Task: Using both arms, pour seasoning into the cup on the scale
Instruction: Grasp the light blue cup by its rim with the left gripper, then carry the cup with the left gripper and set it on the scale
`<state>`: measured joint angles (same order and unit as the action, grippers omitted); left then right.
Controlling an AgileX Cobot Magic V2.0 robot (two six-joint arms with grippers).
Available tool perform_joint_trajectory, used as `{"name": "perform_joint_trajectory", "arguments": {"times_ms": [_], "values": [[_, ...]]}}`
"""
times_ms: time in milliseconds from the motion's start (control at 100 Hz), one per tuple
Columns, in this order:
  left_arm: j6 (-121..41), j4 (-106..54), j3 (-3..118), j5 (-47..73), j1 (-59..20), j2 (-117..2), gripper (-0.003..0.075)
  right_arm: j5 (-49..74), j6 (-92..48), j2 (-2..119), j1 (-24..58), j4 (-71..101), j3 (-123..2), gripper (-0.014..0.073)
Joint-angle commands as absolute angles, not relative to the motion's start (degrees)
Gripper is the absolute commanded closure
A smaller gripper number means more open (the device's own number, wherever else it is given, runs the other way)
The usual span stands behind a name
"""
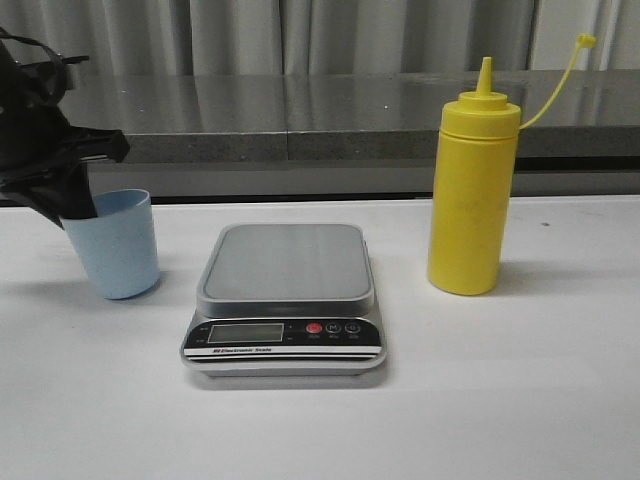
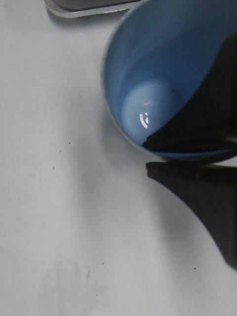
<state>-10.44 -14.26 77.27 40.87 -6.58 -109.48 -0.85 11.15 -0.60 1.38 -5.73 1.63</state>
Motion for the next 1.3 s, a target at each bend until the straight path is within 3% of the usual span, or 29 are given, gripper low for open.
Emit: {"name": "perform_joint_trajectory", "arguments": {"times_ms": [0,300,580,980,1290], "values": [[-9.9,-15.5,79.2,39.9,-6.6,-106.5,0.0741,-5.5,10.9,-1.8,1.0,-5.6,0.6,0.0662],[-9.9,-15.6,89.1,48.7,-7.2,-106.2,0.0741,-5.5,10.9,-1.8,1.0,-5.6,0.6,0.0662],[-10.8,-15.6,98.5,54.4,-12.9,-106.2,0.0741,-5.5,10.9,-1.8,1.0,-5.6,0.6,0.0662],[-13.5,-15.6,99.1,50.8,-23.9,-107.9,0.0741,-5.5,10.9,-1.8,1.0,-5.6,0.6,0.0662],[-13.5,-15.6,99.1,50.4,-25.6,-111.7,0.0741,-5.5,10.9,-1.8,1.0,-5.6,0.6,0.0662]]}}
